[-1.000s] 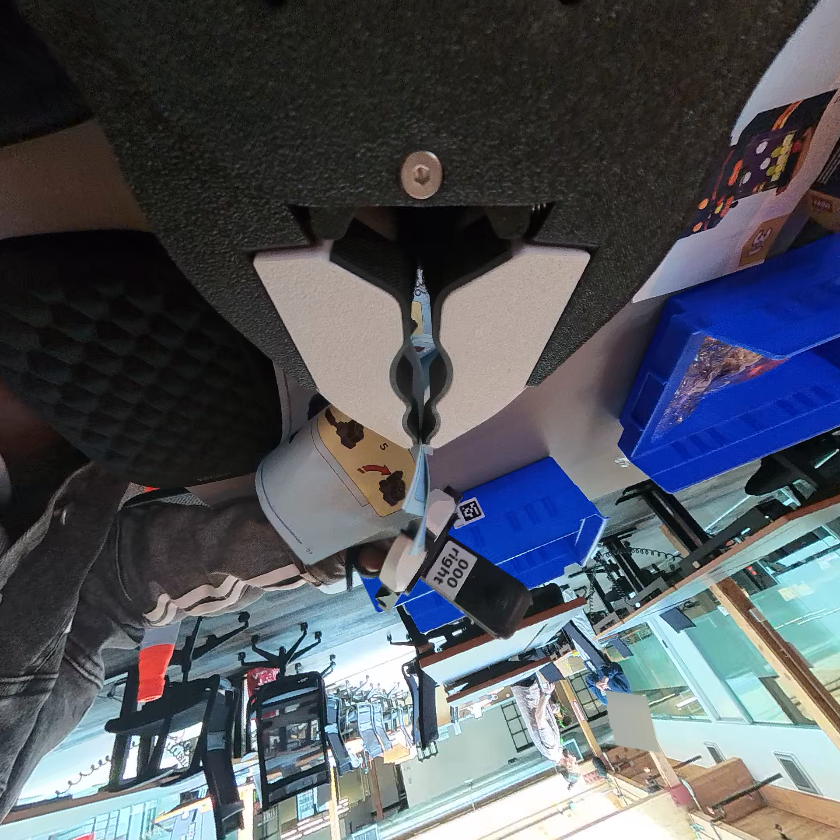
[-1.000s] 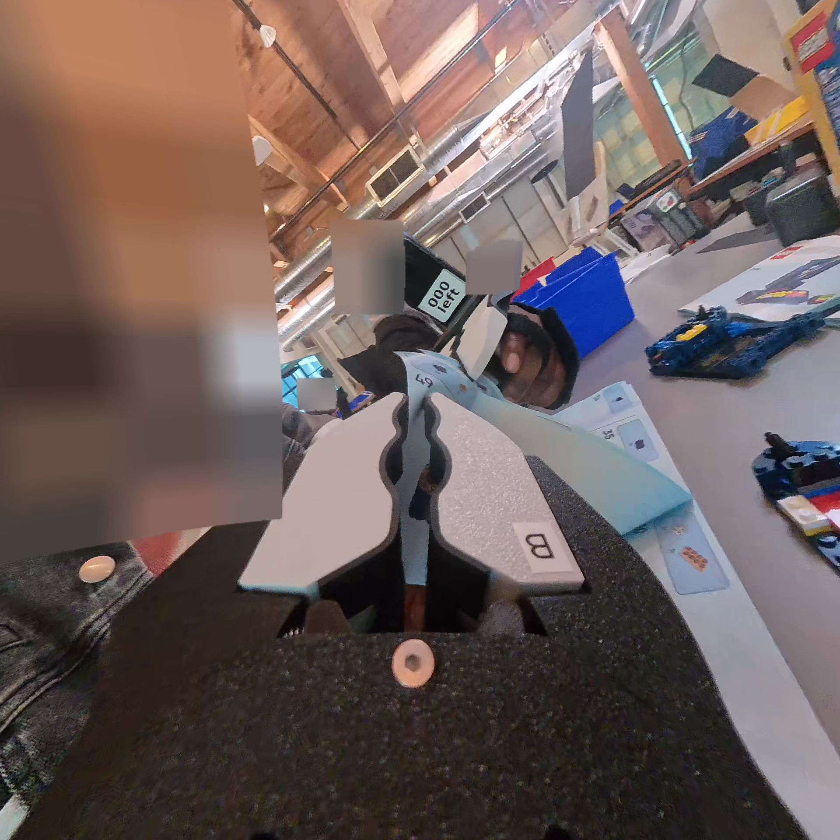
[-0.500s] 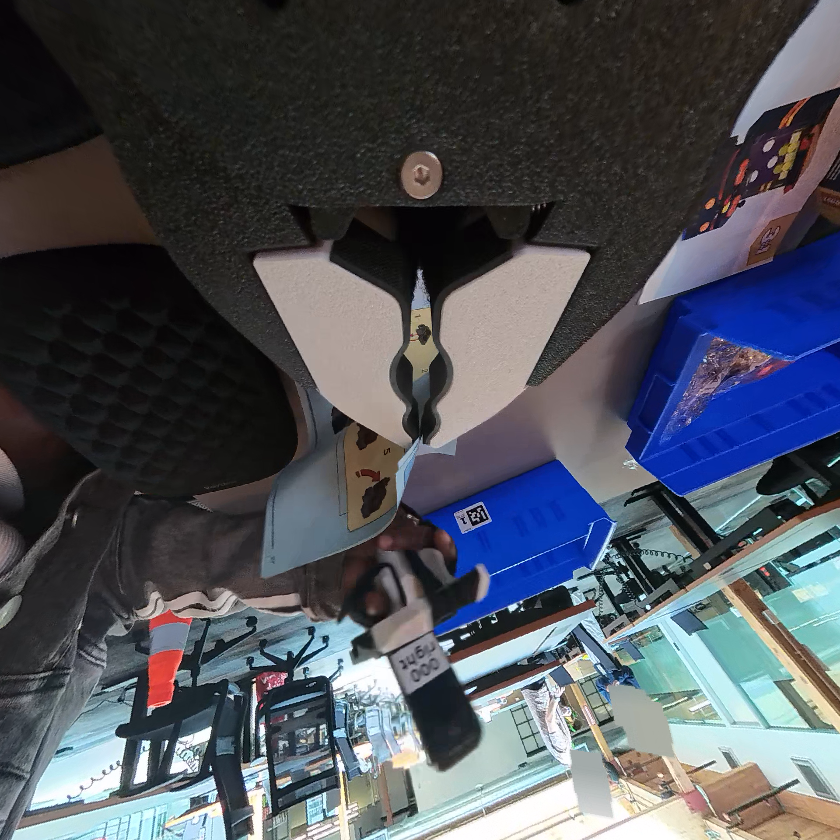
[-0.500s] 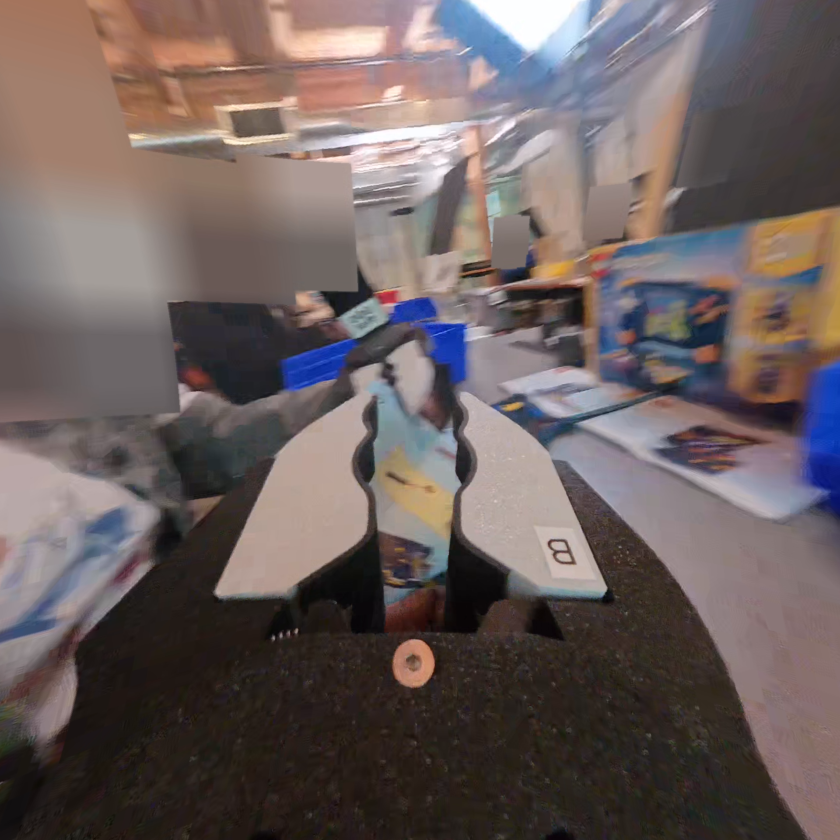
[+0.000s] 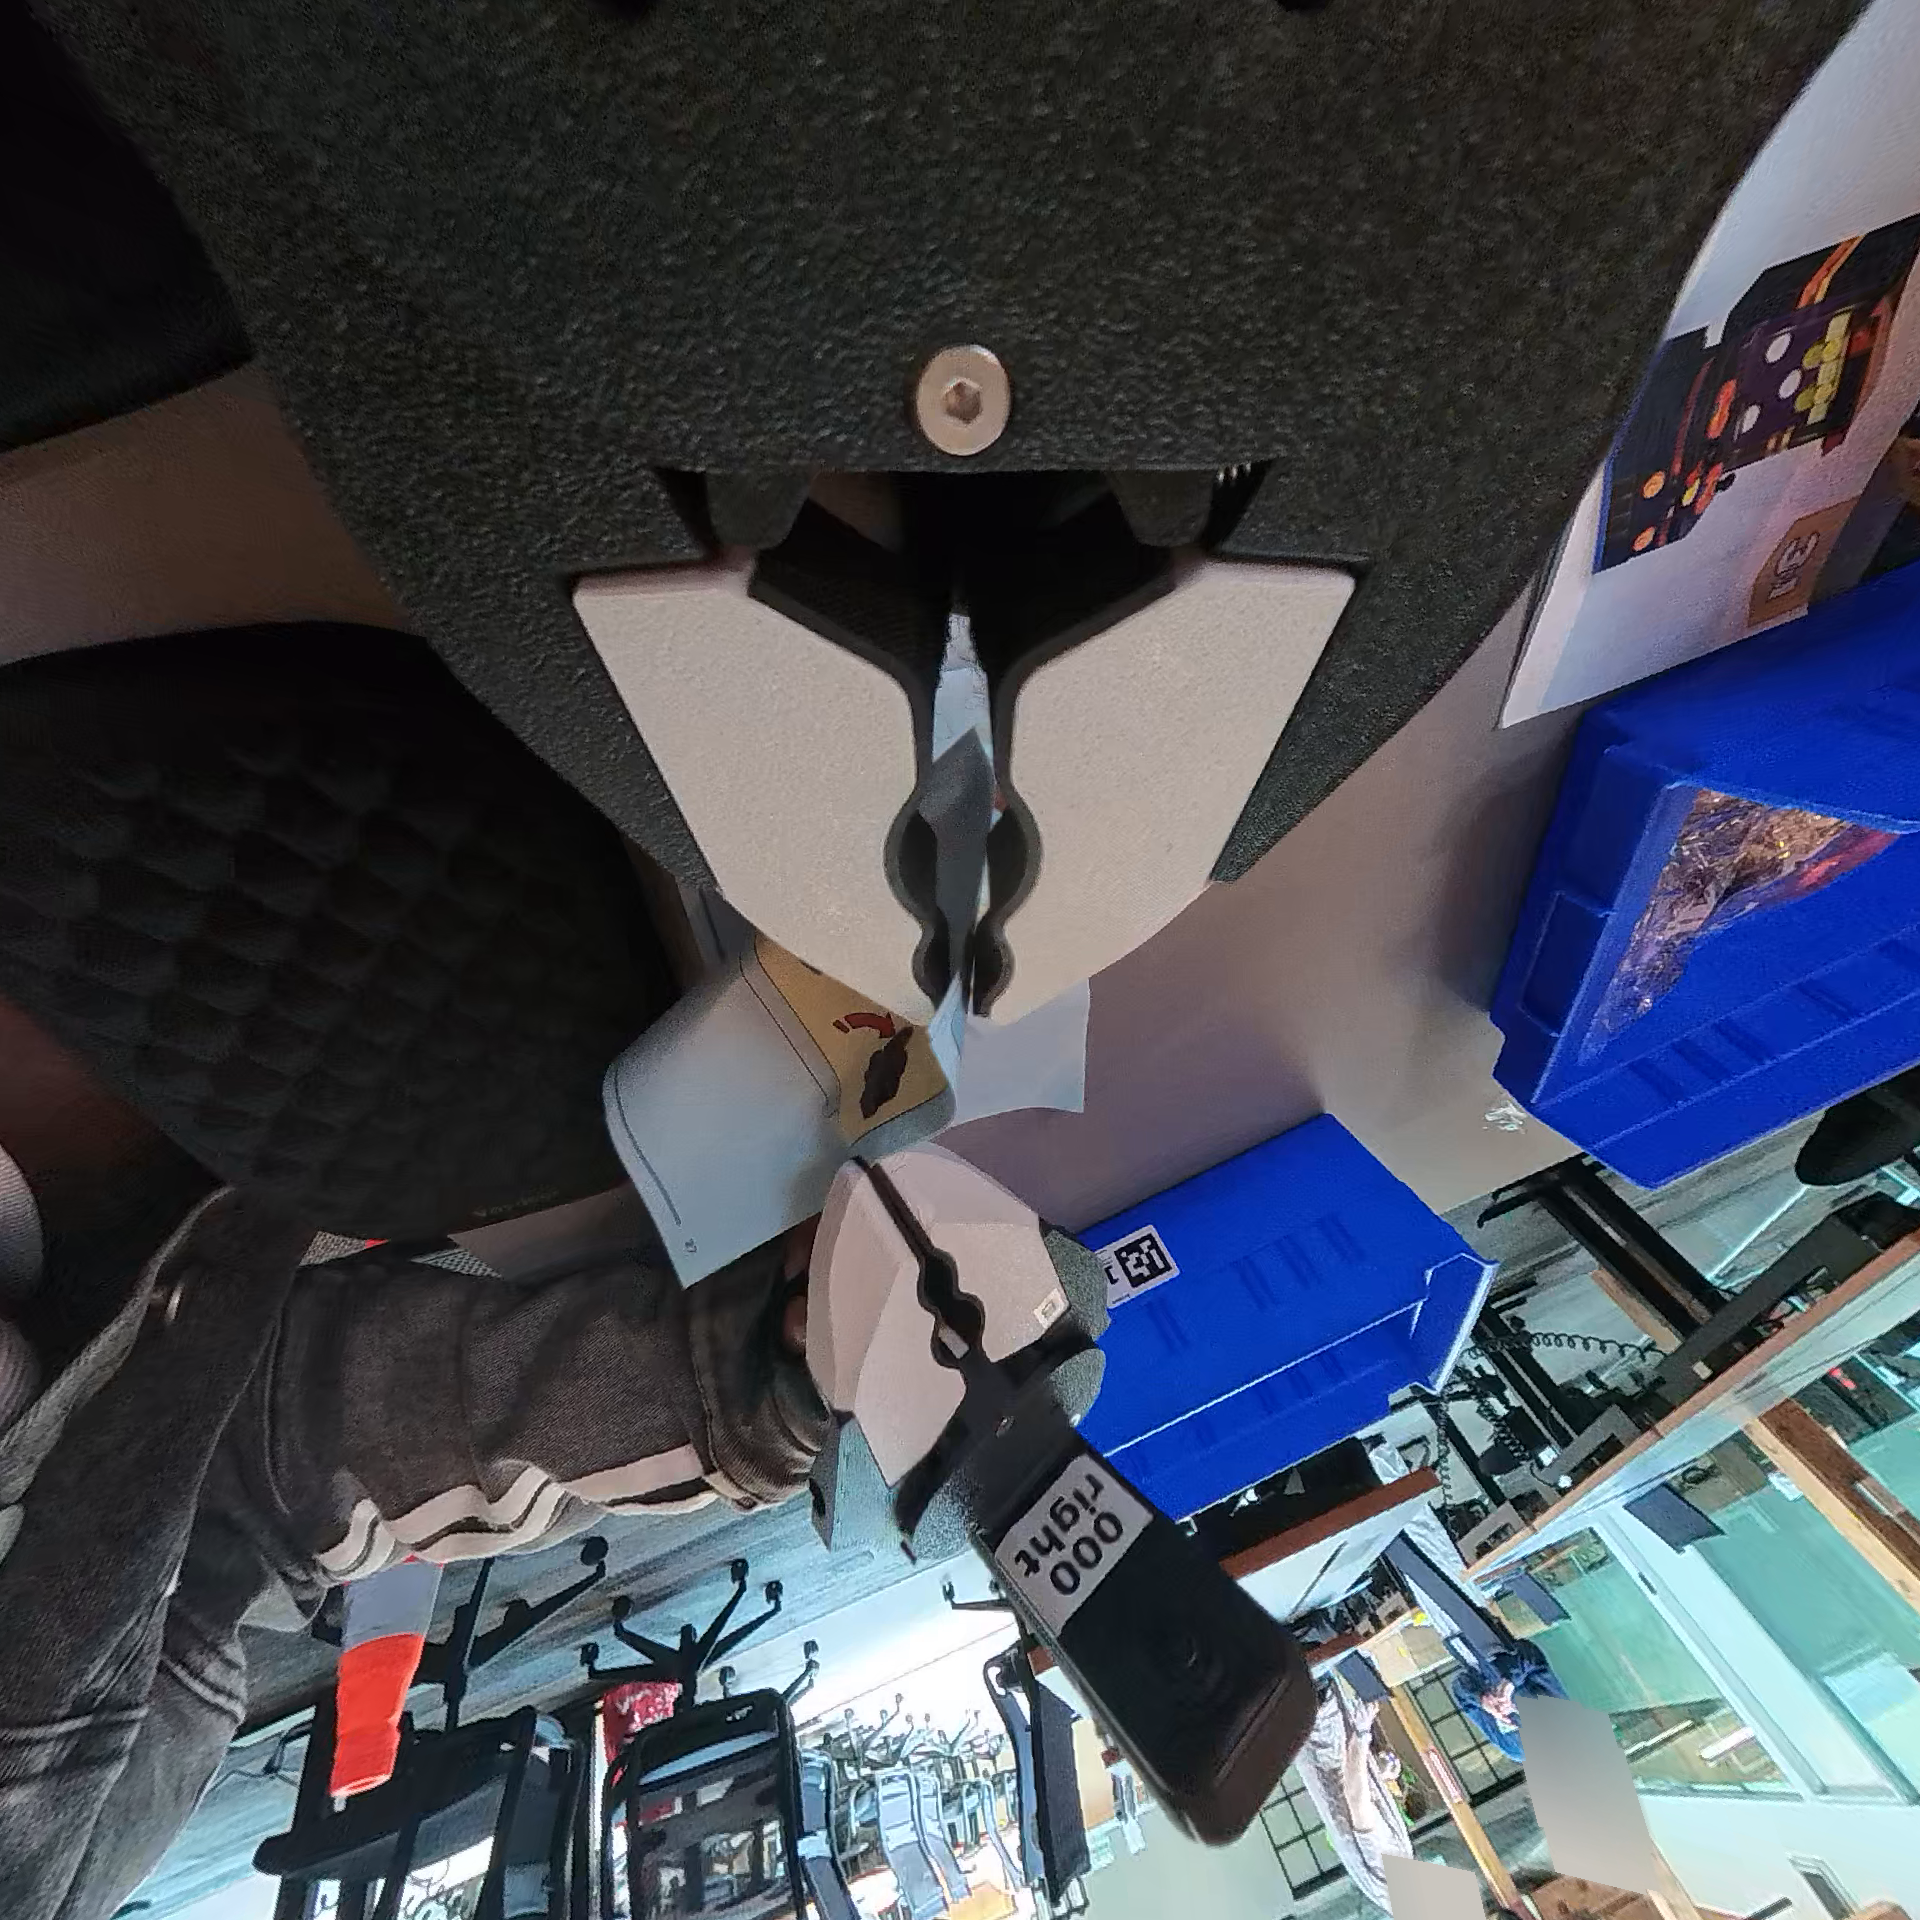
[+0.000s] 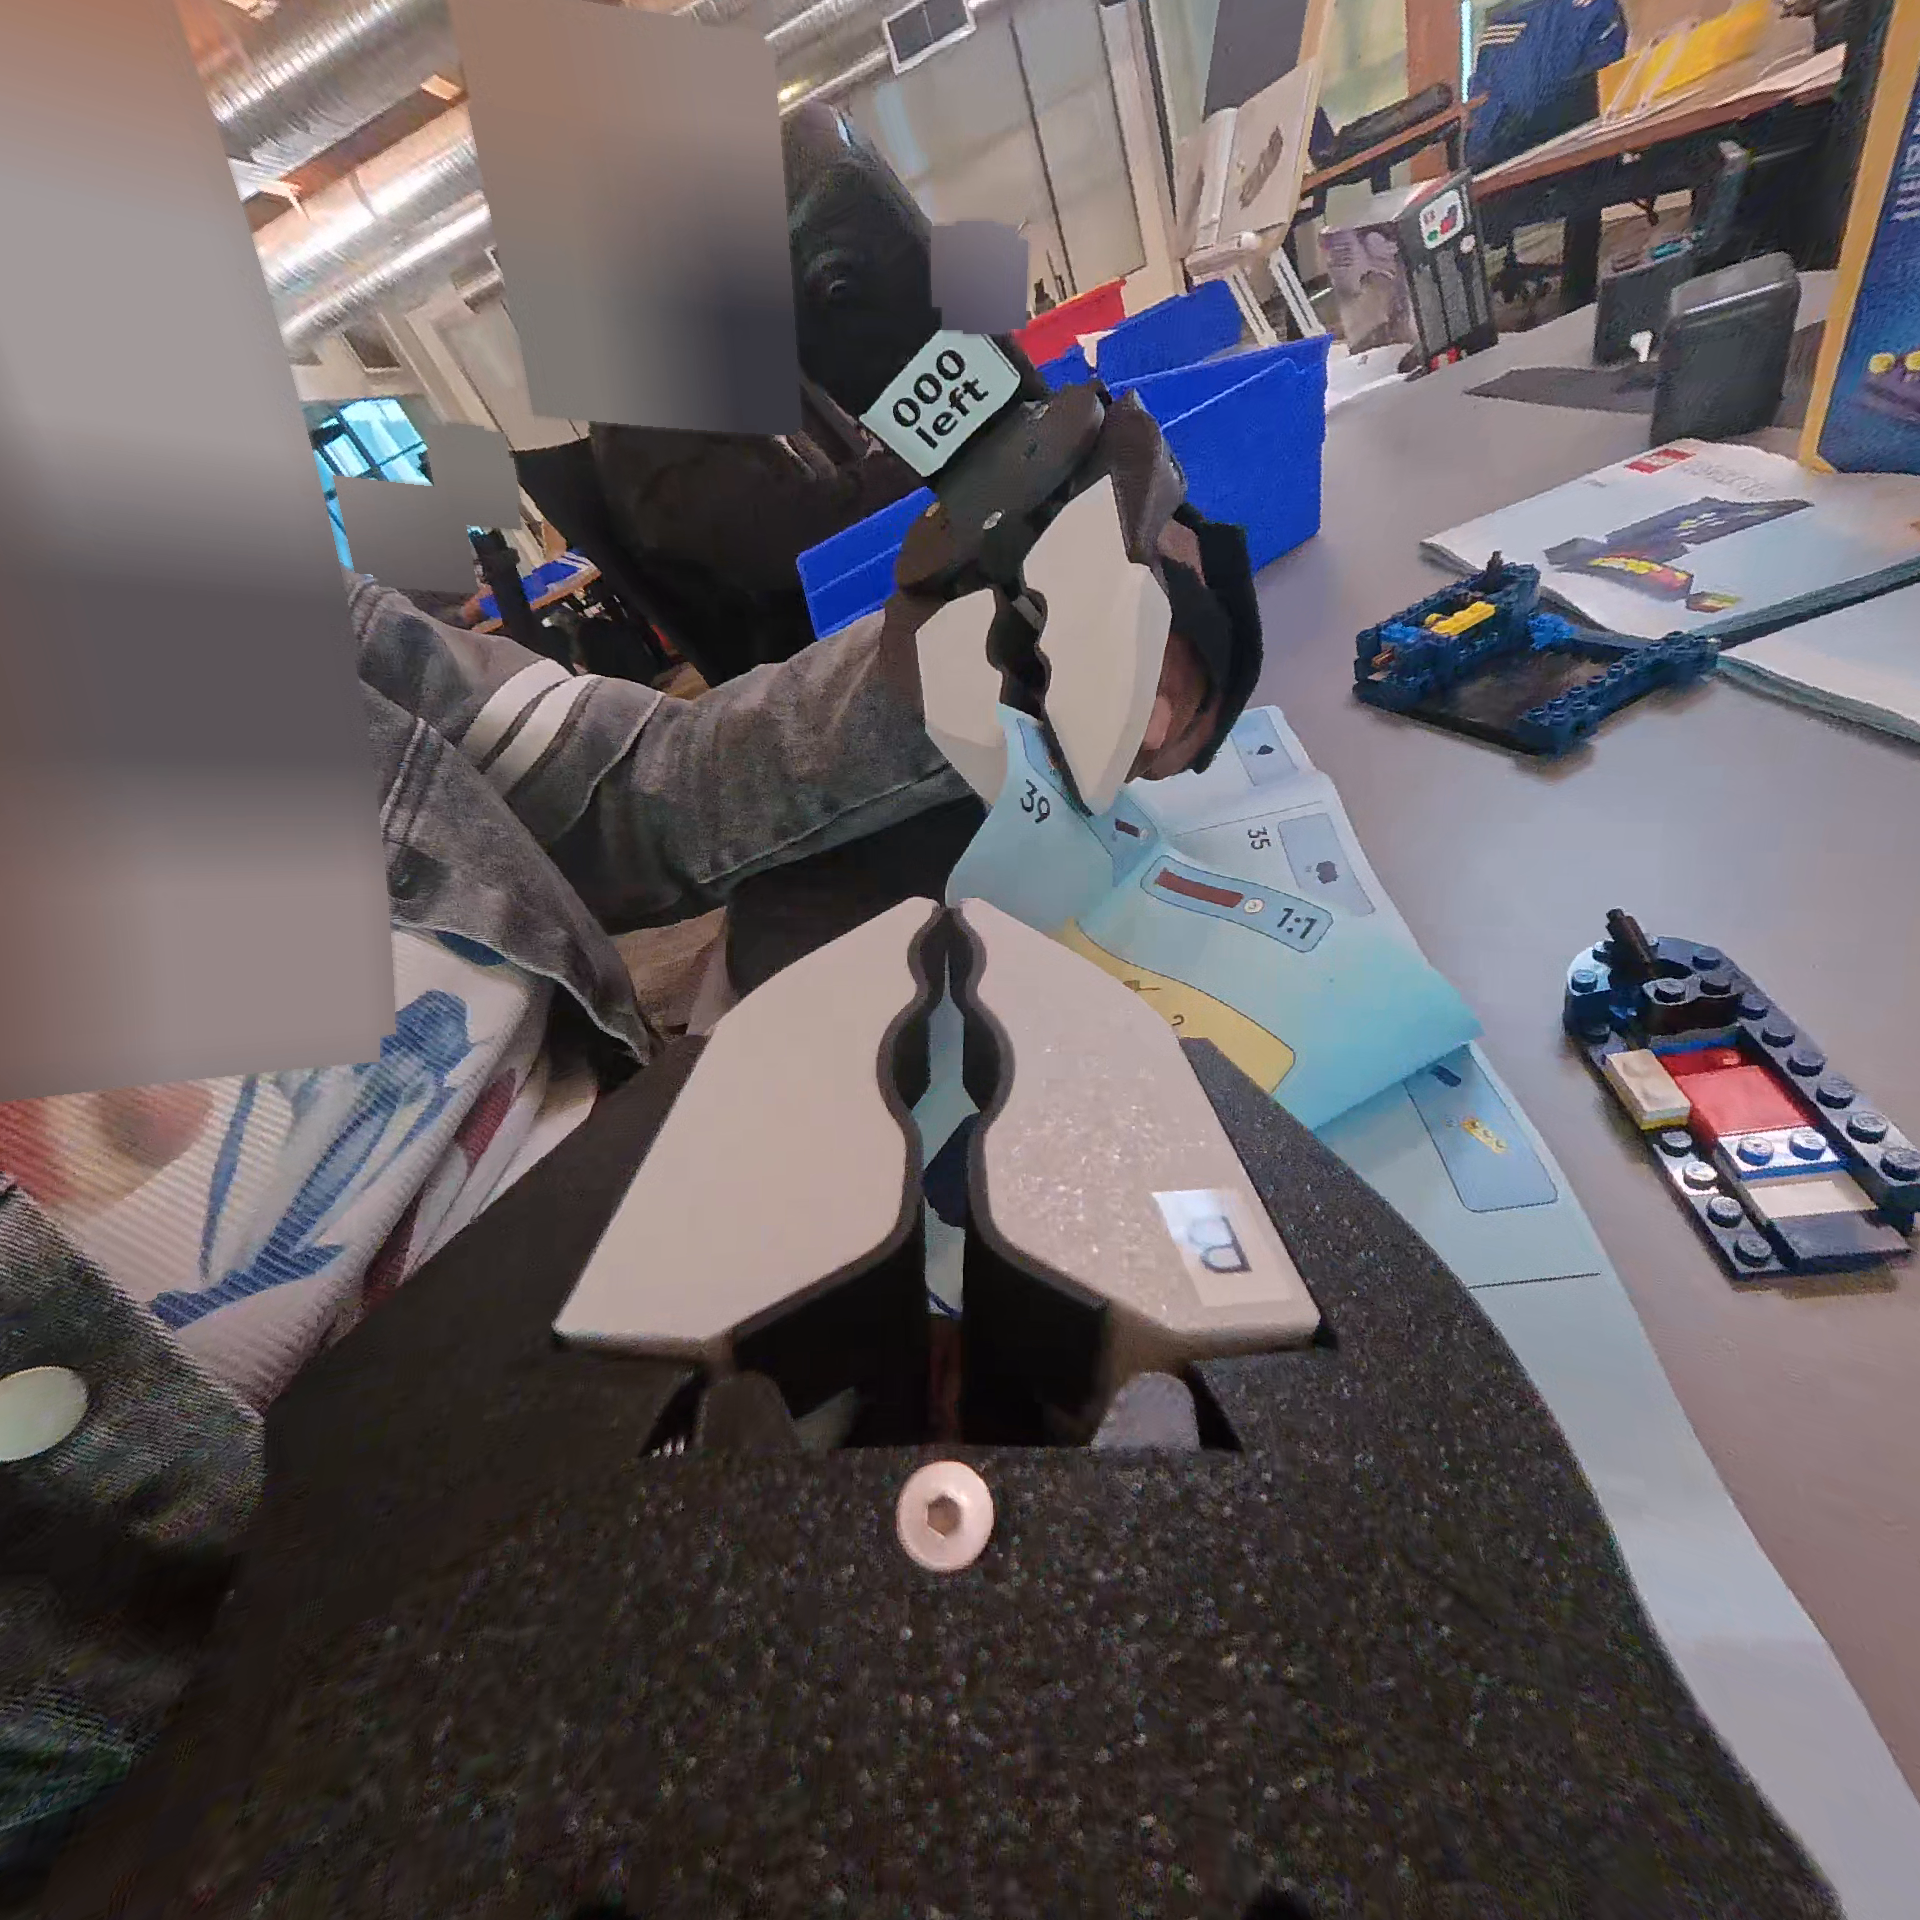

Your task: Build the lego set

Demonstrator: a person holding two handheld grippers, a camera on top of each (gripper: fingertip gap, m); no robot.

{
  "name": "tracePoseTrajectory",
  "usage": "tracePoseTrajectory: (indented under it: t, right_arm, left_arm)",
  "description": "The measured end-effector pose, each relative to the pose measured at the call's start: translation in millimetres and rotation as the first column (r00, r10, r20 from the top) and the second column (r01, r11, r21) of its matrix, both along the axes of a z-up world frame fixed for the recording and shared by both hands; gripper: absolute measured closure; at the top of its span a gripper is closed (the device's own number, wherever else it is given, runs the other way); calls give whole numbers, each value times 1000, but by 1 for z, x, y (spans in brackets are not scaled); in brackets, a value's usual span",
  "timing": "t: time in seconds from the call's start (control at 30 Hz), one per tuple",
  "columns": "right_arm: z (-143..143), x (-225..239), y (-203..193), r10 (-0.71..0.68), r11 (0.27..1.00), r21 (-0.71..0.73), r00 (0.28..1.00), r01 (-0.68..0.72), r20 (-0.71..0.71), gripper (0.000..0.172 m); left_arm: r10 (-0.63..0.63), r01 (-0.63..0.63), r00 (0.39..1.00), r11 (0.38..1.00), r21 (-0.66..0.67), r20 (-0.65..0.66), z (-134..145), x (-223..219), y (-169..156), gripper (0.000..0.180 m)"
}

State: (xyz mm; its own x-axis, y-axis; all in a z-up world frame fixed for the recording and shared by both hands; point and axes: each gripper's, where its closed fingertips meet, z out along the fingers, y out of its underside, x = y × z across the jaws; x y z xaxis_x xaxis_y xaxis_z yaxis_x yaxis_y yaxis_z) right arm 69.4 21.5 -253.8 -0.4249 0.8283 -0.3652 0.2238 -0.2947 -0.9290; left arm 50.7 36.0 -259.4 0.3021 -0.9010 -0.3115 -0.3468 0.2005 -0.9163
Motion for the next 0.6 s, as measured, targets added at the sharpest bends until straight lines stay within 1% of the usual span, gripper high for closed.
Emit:
tracePoseTrajectory:
  t: [0.17,0.4,0.5,0.6]
  right_arm:
    - [3,4,8,-32,999,-16,999,32,-20,172]
    - [15,11,11,13,981,-194,997,-27,-73,172]
    - [17,13,12,23,976,-214,996,-40,-84,172]
    - [18,14,14,12,976,-217,996,-31,-88,172]
  left_arm:
    - [13,-13,1000,1000,7,-13,-1,-1,1,174]
    - [-4,5,1000,1000,-3,14,4,-3,-2,180]
    - [12,-12,1000,1000,-4,11,3,-6,1,179]
    - [37,-38,999,999,8,27,4,-8,4,174]
